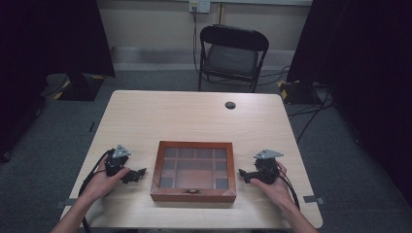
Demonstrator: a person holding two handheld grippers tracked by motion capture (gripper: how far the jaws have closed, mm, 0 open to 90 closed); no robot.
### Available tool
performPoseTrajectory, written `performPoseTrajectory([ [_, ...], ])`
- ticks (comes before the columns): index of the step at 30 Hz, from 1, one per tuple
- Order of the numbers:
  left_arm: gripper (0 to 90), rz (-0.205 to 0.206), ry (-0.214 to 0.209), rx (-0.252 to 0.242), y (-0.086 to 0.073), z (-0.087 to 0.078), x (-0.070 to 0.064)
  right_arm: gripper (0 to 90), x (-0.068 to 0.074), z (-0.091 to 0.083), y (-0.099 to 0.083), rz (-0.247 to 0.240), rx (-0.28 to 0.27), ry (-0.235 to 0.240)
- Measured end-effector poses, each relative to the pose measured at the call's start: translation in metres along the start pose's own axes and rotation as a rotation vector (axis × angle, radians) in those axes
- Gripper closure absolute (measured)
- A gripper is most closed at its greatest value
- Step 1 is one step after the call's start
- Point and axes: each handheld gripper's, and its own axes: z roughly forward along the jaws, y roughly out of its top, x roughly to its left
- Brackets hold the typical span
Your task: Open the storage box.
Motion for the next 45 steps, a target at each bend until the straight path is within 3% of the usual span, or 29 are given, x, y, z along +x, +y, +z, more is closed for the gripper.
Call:
performPoseTrajectory([
  [7,0.0,-0.001,0.000,-0.001,0.000,0.000,0.000,8.2,0.001,0.000,0.001,0.003,0.007,-0.006],
  [10,0.0,-0.006,-0.003,-0.002,0.000,0.000,0.000,16.2,-0.001,-0.002,0.005,0.008,0.025,-0.012],
  [18,0.0,-0.001,-0.001,-0.002,0.000,0.000,0.000,21.6,-0.002,-0.012,0.017,0.016,0.005,0.013],
  [20,0.0,-0.002,0.000,-0.002,0.000,0.000,0.000,25.5,-0.002,-0.018,0.022,0.043,-0.020,0.041],
  [28,0.0,-0.001,-0.001,-0.002,0.000,0.000,0.000,34.9,0.000,-0.031,0.033,0.053,-0.034,0.117],
  [34,0.0,-0.002,0.000,-0.002,0.000,0.000,0.000,37.6,0.014,-0.046,0.049,0.008,-0.050,0.190],
  [42,0.0,0.000,-0.001,-0.002,0.000,0.000,0.000,36.5,0.033,-0.057,0.066,-0.017,-0.101,0.277],
  [45,0.0,-0.001,-0.001,-0.001,0.000,0.000,0.000,34.3,0.039,-0.058,0.071,-0.043,-0.095,0.298],
])
